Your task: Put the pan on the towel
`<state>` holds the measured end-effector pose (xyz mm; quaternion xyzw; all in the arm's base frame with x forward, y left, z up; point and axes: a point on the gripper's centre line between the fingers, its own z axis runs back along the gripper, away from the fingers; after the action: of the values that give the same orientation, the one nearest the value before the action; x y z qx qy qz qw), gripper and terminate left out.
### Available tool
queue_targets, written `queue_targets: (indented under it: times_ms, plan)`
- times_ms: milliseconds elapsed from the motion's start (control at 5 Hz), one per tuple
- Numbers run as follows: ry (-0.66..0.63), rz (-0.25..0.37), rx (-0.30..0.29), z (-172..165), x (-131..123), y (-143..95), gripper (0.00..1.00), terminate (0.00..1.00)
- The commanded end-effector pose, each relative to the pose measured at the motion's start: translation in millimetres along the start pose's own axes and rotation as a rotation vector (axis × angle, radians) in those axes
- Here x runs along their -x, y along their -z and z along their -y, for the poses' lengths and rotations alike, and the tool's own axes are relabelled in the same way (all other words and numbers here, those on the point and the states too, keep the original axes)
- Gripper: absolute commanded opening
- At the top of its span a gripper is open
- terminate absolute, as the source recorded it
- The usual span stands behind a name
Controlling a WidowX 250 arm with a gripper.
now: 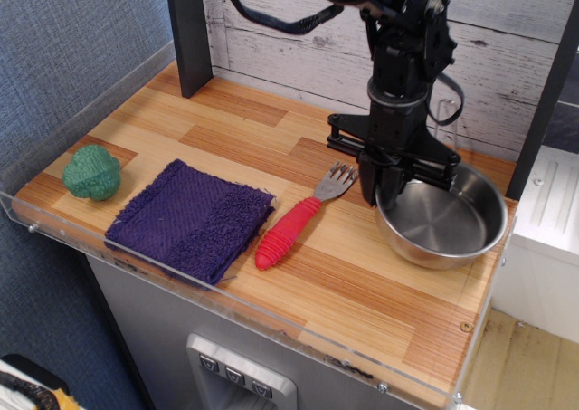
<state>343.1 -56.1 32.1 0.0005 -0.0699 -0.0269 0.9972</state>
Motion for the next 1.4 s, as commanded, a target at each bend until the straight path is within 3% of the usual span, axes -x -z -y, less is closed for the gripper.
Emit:
queue_targets:
  times_ms: [0,200,400,600,800,1000,1200]
  plan:
    - [0.127,0.127,0.001,-9.0,5.0,-75.7,0.0,0.0]
    - [0.17,0.118,-0.051,-39.6,29.5,-95.0,0.0,0.0]
    - [0.209,0.054,-0.095,-73.8,57.0,-97.4,0.0,0.0]
    - [0.132,0.018,-0.096,-118.4,85.0,-93.4,0.0,0.0]
    - [-0.023,-0.005,-0.065,-161.8,109.3,-79.0,0.0,0.0]
    - [-0.126,-0.041,-0.044,-185.2,119.2,-59.4,0.0,0.0]
    - [-0.137,-0.066,-0.046,-186.3,117.1,-49.8,0.0,0.0]
